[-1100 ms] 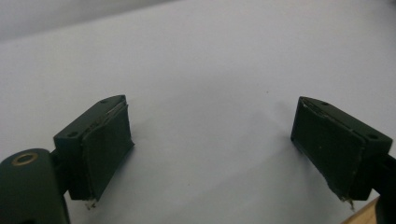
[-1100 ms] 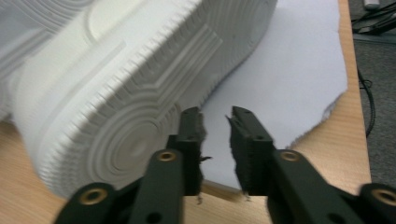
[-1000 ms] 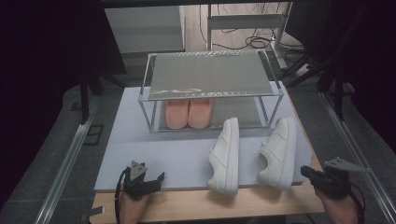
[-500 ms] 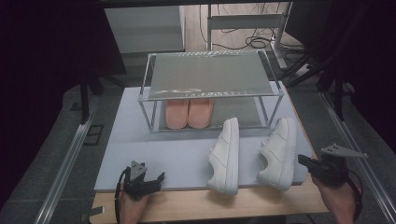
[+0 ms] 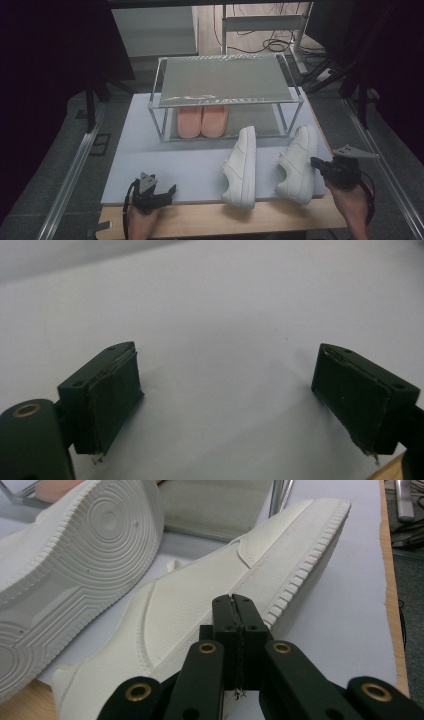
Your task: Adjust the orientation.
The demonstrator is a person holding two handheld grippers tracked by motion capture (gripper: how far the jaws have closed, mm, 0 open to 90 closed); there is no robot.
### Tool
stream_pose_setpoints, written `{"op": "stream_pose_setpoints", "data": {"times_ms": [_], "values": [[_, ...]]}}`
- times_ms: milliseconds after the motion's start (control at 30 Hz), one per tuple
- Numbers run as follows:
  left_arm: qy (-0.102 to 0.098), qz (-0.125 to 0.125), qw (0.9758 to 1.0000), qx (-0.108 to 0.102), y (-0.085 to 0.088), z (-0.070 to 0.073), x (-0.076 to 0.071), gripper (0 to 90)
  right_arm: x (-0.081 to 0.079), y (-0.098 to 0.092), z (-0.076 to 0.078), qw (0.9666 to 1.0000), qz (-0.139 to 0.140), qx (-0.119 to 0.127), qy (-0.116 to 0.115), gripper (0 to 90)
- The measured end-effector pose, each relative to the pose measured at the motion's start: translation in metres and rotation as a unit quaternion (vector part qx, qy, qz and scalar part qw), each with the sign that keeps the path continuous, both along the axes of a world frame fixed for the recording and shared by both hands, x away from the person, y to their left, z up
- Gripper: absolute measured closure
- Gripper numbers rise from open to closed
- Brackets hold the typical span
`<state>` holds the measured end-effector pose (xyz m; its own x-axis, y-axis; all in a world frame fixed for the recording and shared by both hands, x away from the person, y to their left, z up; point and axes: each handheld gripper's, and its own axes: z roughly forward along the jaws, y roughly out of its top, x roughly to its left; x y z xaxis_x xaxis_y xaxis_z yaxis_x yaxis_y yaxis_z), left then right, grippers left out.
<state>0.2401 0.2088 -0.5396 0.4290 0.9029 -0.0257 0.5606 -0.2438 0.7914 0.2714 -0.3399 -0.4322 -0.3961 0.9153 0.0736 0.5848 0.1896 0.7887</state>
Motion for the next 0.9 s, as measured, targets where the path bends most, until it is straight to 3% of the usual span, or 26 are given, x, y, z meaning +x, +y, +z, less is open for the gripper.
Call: {"op": "stream_pose_setpoints", "data": {"times_ms": [400,900], "values": [[0.001,0.001,1.0,0.001,0.0,0.0,0.0,11.7,-0.007,-0.016,-0.005,0.9996,-0.022,0.02,0.0,89.3],[0.001,0.002,1.0,0.002,-0.001,0.0,0.0,11.7,-0.018,-0.04,-0.01,0.9977,-0.067,0.011,0.011,89.2]]}}
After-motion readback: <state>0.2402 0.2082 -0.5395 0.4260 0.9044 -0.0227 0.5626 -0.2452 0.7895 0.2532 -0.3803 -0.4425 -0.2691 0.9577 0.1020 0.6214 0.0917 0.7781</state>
